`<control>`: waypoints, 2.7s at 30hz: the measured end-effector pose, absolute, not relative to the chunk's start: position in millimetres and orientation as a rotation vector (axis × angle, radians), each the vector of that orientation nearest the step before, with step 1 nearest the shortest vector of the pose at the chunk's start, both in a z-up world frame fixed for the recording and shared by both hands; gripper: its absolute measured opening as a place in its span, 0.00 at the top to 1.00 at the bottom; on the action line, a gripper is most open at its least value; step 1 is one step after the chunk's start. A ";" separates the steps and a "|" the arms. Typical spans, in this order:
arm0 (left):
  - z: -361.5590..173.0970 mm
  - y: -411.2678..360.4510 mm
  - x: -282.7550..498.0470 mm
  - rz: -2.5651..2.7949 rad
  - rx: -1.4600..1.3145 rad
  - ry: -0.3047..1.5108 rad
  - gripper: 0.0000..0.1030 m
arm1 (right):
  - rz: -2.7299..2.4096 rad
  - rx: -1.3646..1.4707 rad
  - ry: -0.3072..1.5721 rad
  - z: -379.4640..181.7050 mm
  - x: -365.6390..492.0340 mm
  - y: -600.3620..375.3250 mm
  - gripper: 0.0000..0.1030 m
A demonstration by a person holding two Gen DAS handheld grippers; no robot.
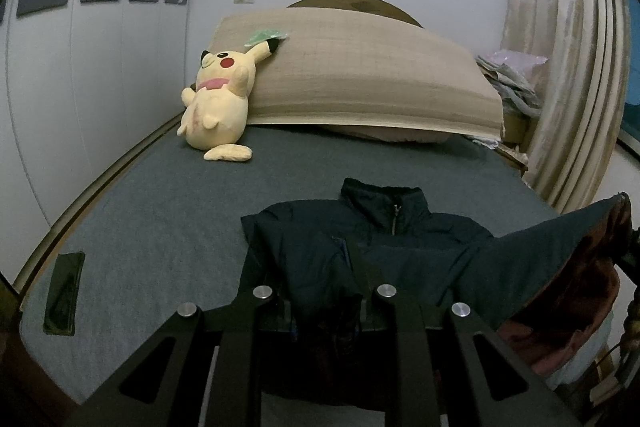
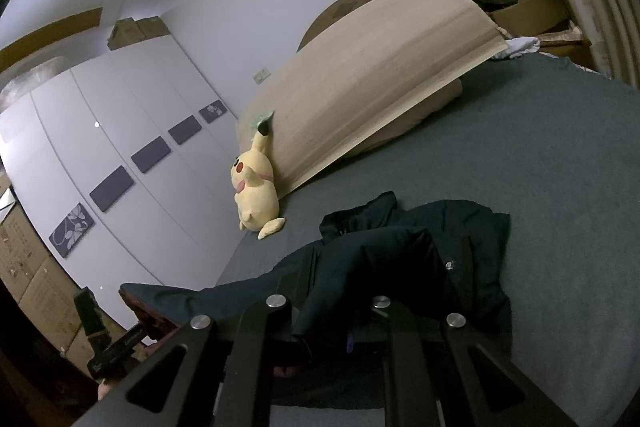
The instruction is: Fold large clothes
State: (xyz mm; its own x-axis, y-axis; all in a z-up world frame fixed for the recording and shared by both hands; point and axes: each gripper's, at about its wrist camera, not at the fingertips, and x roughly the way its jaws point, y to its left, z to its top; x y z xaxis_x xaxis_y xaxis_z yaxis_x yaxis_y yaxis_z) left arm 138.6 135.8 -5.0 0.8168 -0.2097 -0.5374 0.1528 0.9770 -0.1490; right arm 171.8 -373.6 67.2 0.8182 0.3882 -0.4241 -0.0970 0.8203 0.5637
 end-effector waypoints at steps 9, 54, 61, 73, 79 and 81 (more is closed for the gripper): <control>-4.7 133.8 143.4 -0.183 -0.099 0.592 0.81 | 0.264 0.547 0.558 67.1 174.3 -371.2 0.89; -20.9 129.9 208.7 -0.101 -0.062 0.677 0.81 | 0.179 0.481 0.601 64.0 246.0 -367.0 0.89; -29.3 127.7 232.3 -0.095 -0.054 0.713 0.81 | 0.154 0.450 0.620 57.2 268.1 -364.9 0.89; -36.9 118.3 260.3 -0.083 -0.035 0.750 0.81 | 0.133 0.435 0.660 41.2 307.2 -365.5 0.89; -36.8 115.5 271.2 -0.080 -0.020 0.758 0.81 | 0.131 0.436 0.670 37.4 317.4 -367.1 0.89; -36.7 114.0 274.8 -0.080 -0.015 0.760 0.81 | 0.129 0.436 0.673 36.2 320.1 -367.5 0.89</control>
